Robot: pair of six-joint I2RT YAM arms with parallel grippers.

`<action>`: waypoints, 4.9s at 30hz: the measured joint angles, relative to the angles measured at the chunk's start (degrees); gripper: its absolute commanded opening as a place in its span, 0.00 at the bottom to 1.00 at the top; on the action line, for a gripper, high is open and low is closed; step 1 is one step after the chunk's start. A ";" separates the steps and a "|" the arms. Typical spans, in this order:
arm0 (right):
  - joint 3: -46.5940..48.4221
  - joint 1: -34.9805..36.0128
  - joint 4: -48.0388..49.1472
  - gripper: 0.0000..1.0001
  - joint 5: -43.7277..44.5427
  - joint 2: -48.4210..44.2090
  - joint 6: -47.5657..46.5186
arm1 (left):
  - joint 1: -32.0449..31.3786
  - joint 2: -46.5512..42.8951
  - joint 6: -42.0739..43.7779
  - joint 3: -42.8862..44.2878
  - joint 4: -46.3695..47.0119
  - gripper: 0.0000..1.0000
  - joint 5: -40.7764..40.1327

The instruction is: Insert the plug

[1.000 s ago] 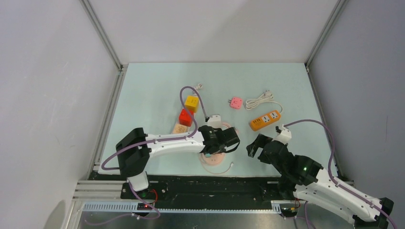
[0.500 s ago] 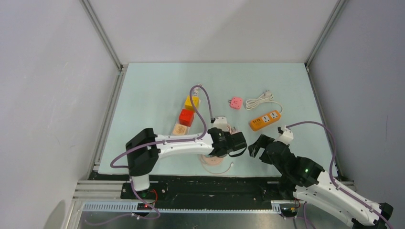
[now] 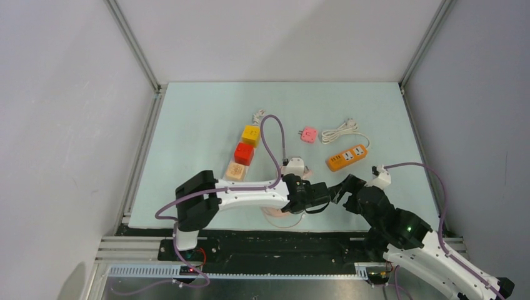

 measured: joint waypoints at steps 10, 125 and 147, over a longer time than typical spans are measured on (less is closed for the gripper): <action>0.00 -0.22 0.00 0.94 0.00 -0.44 0.35 | -1.40 1.49 -0.24 0.28 -0.37 0.00 -2.08; 78.73 -27.10 4.74 0.67 -7.85 111.93 -13.20 | 30.67 -51.12 23.78 -40.81 32.61 0.82 31.56; 67.49 -24.33 8.72 0.36 -14.16 99.49 -14.97 | 30.67 -52.59 23.39 -40.68 33.59 0.82 31.58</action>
